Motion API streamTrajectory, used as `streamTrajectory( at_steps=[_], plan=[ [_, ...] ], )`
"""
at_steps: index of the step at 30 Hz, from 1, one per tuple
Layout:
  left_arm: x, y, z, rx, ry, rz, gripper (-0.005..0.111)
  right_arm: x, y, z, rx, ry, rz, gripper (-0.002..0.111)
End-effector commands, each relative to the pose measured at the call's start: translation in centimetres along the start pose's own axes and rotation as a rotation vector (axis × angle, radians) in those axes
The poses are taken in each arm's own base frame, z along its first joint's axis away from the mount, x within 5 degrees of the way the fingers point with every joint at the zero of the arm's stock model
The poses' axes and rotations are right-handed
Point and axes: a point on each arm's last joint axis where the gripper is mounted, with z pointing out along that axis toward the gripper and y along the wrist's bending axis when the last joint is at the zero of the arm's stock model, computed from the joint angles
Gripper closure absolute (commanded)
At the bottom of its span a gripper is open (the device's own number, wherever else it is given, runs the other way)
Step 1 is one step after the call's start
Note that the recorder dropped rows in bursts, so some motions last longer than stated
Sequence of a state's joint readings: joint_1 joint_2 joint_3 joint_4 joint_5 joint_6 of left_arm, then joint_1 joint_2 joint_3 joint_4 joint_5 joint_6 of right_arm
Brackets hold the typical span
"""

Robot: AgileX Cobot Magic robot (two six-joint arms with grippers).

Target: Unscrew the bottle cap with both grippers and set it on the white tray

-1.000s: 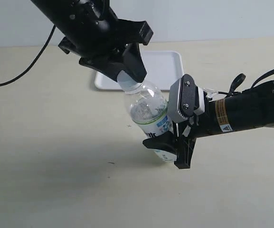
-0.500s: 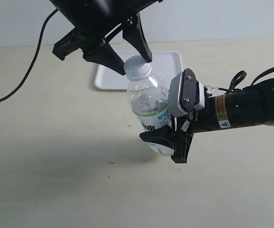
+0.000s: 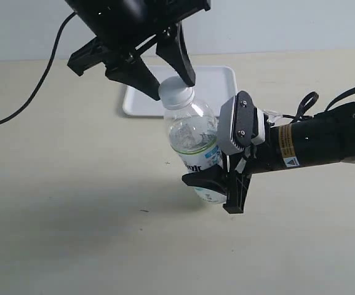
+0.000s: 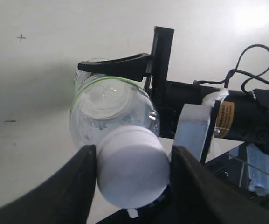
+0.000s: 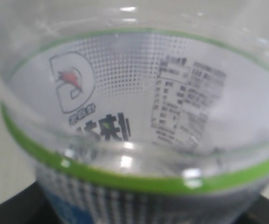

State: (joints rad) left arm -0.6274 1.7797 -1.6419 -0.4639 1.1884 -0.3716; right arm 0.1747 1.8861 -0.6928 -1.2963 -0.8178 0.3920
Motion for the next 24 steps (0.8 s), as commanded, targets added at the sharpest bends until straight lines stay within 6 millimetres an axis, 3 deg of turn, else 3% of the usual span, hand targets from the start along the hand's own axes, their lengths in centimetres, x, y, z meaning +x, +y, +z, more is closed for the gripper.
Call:
streamTrajectory(
  at_steps=[1,2,4,9,13,16,24],
  plan=[
    [-0.2,-0.3,-0.3,0.010,-0.027,0.170,0.031,-0.1,0.2,0.0,-0.017,-0.002,-0.019,0.108],
    [-0.1,-0.3,-0.4,0.010,-0.028,0.208,0.022,-0.1,0.2,0.0,-0.017,-0.002,-0.017,0.108],
    [-0.1,-0.3,-0.4,0.009,-0.029,0.263,0.017,-0.1,0.2,0.0,-0.017,-0.002,-0.014,0.108],
    [-0.2,-0.1,-1.2,-0.053,-0.020,0.438,0.021,-0.2,0.2,0.0,-0.025,-0.016,-0.013,0.108],
    [-0.6,0.5,-1.4,-0.144,-0.026,0.700,0.021,-0.2,0.2,0.0,-0.026,-0.015,-0.006,0.108],
    [-0.5,0.3,-1.4,-0.123,-0.018,0.810,0.021,-0.2,0.2,0.0,-0.026,-0.015,-0.002,0.108],
    [-0.2,-0.4,-1.3,-0.041,-0.014,0.911,0.021,-0.1,0.2,0.0,-0.024,-0.005,0.003,0.108]
  ],
)
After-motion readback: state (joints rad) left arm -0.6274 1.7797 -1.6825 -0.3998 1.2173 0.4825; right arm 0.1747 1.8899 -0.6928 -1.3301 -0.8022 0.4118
